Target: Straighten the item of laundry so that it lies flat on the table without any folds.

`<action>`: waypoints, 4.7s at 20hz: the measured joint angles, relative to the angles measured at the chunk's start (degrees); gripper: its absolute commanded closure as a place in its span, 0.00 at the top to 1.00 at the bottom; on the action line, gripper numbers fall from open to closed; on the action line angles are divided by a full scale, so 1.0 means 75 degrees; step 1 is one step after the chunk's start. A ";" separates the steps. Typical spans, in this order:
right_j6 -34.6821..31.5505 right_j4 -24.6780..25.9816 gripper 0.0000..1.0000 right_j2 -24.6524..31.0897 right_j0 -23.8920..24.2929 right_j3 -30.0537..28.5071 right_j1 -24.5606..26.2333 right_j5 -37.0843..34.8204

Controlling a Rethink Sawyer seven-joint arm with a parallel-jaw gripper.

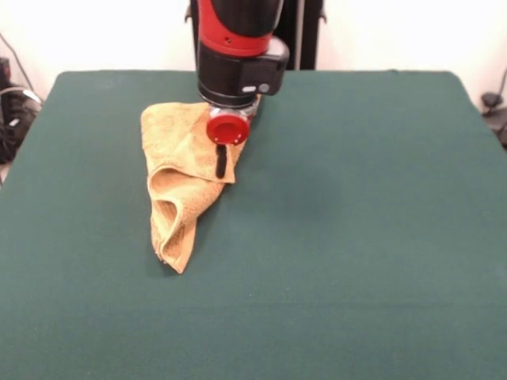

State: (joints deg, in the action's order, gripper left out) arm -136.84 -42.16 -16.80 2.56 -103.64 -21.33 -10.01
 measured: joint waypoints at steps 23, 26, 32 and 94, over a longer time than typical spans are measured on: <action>-0.0048 -0.0359 0.00 -0.0104 0.0318 0.0825 0.0494 -0.0764; -0.0314 -0.0980 0.00 -0.0155 0.0181 0.0807 0.0548 -0.0757; -0.1579 -0.1758 0.00 -0.0649 -0.0479 0.1141 0.0916 -0.0766; -0.8287 -0.2205 0.00 -0.1554 -0.1774 0.4534 0.2220 -0.3172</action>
State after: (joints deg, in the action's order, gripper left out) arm -199.00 -58.70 -28.46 -10.74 -69.64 -4.68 -33.81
